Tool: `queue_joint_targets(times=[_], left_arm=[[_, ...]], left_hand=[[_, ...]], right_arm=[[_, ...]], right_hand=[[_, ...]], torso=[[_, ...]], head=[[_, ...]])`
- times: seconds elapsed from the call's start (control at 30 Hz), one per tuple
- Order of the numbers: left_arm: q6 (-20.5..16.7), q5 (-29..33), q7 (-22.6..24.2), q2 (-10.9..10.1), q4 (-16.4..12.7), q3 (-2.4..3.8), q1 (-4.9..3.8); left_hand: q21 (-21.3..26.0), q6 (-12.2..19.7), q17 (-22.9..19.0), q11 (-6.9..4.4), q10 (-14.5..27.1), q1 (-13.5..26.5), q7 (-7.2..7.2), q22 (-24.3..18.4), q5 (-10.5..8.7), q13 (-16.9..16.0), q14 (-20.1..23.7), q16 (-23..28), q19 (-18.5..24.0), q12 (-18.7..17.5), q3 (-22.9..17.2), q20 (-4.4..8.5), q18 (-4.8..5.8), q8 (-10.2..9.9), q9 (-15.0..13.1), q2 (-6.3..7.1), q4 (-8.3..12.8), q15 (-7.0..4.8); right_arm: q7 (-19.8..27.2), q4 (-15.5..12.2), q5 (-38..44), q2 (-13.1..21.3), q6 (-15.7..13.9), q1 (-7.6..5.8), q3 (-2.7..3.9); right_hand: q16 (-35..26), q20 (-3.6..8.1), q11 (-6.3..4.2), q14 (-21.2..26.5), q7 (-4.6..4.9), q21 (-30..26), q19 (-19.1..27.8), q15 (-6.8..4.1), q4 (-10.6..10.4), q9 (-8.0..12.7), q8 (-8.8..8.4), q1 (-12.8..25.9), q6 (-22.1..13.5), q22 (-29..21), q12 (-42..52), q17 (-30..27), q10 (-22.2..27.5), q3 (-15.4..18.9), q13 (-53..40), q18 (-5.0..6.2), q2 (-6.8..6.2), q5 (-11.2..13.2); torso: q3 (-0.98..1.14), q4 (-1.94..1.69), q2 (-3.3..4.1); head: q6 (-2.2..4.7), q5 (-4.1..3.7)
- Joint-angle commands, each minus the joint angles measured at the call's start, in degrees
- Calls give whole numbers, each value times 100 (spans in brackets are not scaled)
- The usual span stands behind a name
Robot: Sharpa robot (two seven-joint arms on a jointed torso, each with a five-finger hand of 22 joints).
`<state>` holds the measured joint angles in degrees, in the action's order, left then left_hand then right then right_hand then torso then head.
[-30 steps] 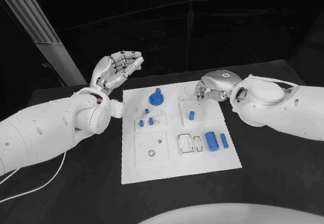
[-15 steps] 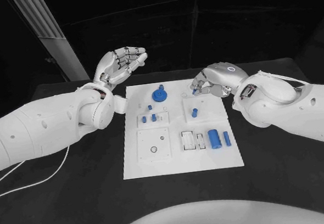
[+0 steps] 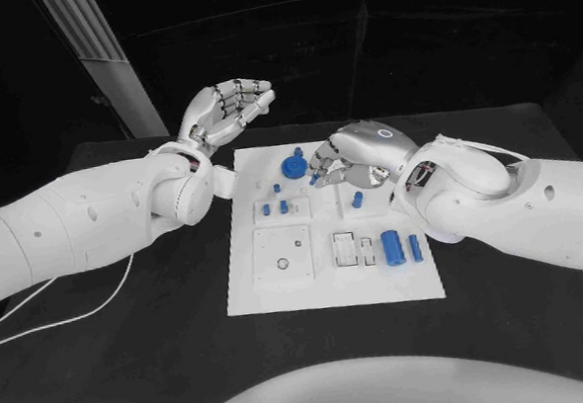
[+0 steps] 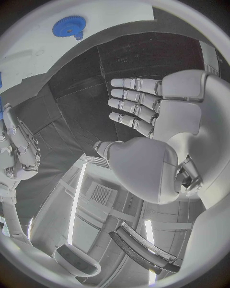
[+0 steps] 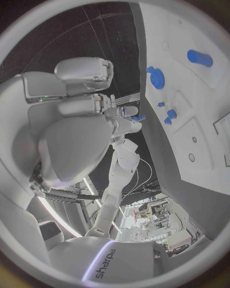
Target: Assemble the parts on the task board
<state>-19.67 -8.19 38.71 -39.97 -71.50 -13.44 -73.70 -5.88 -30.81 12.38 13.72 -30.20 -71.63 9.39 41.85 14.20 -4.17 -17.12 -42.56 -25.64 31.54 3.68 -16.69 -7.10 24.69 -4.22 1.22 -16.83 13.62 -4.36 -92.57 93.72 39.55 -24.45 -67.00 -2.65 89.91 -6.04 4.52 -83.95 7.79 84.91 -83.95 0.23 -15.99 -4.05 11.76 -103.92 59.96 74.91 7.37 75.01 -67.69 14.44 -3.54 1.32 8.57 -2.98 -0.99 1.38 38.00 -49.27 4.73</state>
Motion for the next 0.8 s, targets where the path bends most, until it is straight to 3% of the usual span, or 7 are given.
queue_joint_targets(times=[0.03, 0.4, 0.8], left_arm=[[69, 16, 1108, 12, 17, 3, -2], [82, 16, 1117, 27, 35, 3, 10], [82, 16, 1117, 27, 37, 3, 13]], left_hand=[[35, 43, -5, 7, 29, 13, 653, -5, 39, 9, 17, -28, -42, 26, 5, 4, 77, 31, 9, -57, 4, -12], [37, 48, -14, 8, 37, 10, 654, -9, 43, 11, 22, -33, -42, 32, 9, 4, 77, 33, 11, -65, 4, -12], [37, 48, -14, 8, 37, 10, 654, -9, 43, 11, 22, -33, -42, 32, 9, 4, 77, 33, 11, -65, 4, -12]], right_arm=[[69, -6, 67, -107, 429, -7, 3], [20, 171, 362, -447, 899, 149, -4], [-112, 306, 596, -590, 1424, 304, -6]], right_hand=[[9, -24, 17, -605, 37, -9, -355, 34, 6, 5, -35, -32, 19, 1255, -36, 1499, -41, -40, 8, 1, 151, 27], [9, -35, 32, -605, 54, -34, -344, 45, -4, 11, -66, -36, 6, 1243, -80, 1499, -34, -45, 9, 7, 152, 26], [9, -48, 45, -605, 65, -77, -323, 57, -9, 16, -101, -45, -14, 1223, -128, 1499, -21, -54, 10, 18, 155, 27]], torso=[[1, 2, -1], [7, 5, -3], [1, 10, -4]], head=[[-43, 36], [-73, 116], [-73, 135]])
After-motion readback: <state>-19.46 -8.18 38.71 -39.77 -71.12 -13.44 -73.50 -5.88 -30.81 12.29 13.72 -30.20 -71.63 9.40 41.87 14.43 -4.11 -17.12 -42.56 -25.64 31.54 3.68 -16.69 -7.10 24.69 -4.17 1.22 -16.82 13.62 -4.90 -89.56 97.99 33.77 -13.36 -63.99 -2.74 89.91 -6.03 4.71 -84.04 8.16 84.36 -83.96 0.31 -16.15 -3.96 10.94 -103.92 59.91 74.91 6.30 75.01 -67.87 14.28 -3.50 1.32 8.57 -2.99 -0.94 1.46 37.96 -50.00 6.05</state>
